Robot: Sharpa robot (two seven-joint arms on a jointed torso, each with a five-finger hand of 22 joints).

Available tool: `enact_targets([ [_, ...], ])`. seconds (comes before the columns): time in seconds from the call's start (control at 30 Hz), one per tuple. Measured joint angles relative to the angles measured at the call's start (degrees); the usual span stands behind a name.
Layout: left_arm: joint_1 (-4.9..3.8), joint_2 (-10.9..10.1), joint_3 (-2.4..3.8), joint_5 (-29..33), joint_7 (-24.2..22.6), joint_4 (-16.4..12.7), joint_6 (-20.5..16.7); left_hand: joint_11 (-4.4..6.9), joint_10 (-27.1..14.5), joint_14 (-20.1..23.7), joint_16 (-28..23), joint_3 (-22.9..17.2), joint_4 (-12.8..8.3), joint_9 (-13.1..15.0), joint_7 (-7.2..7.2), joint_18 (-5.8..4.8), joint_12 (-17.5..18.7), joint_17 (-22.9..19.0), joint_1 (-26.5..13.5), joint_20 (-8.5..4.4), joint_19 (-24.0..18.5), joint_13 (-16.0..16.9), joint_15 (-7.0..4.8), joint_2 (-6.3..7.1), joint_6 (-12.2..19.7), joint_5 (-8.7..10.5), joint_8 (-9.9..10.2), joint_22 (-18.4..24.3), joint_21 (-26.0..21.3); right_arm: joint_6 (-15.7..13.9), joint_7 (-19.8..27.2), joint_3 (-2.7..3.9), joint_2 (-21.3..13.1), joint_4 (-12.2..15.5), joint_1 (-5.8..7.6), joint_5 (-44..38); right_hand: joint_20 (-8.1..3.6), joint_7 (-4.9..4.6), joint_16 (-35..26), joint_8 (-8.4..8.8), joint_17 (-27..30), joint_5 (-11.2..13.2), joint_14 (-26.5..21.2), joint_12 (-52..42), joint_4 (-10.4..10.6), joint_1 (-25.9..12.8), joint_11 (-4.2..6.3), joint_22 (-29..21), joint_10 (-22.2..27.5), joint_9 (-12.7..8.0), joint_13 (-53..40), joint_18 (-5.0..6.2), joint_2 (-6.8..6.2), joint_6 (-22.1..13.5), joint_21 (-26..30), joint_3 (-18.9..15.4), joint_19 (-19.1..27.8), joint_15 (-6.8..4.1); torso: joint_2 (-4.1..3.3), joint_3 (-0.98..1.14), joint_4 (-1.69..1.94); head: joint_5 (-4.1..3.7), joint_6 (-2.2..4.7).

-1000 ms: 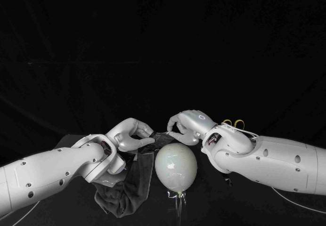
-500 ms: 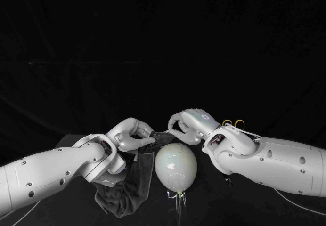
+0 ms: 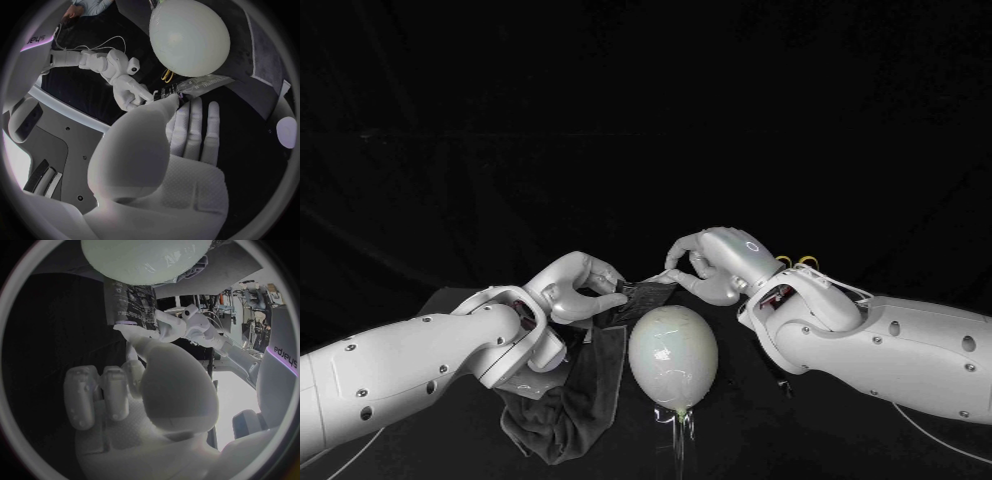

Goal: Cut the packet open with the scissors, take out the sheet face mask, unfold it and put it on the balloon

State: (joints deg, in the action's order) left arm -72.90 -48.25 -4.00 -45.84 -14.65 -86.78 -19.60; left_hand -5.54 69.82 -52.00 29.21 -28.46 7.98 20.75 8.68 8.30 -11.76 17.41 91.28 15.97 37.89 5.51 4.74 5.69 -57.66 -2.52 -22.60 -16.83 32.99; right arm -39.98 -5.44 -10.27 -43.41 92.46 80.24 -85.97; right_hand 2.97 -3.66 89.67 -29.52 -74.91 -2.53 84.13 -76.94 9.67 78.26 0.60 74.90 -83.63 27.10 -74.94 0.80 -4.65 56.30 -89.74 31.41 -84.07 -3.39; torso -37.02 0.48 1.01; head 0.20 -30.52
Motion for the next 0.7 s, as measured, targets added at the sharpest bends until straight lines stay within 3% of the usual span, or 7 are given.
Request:
enact_targets([
  [0.7, 0.01, 0.11, 0.00, 0.02, 0.23, 0.18, 0.06, 0.11, 0.11, 0.00, 0.00, -0.19, -0.19, 0.03, -0.05, 0.00, 0.01, 0.00, -0.06, 0.00, 0.00, -0.01, 0.00, 0.09, 0.05, 0.14, 0.02, 0.01, 0.00, -3.80, 3.40, 0.81, -0.23, -0.36, 0.56, 10.56, -0.07, 0.21, 0.09, 0.00, -0.03, -0.13, -0.21, 0.30, -0.21, 0.02, 0.00, 0.04, 0.02, 0.00, -0.02, 0.00, -0.02, -0.21, 0.11, 0.17, 0.11, -0.20, -0.03, -0.02, 0.10, -0.08, 0.63],
])
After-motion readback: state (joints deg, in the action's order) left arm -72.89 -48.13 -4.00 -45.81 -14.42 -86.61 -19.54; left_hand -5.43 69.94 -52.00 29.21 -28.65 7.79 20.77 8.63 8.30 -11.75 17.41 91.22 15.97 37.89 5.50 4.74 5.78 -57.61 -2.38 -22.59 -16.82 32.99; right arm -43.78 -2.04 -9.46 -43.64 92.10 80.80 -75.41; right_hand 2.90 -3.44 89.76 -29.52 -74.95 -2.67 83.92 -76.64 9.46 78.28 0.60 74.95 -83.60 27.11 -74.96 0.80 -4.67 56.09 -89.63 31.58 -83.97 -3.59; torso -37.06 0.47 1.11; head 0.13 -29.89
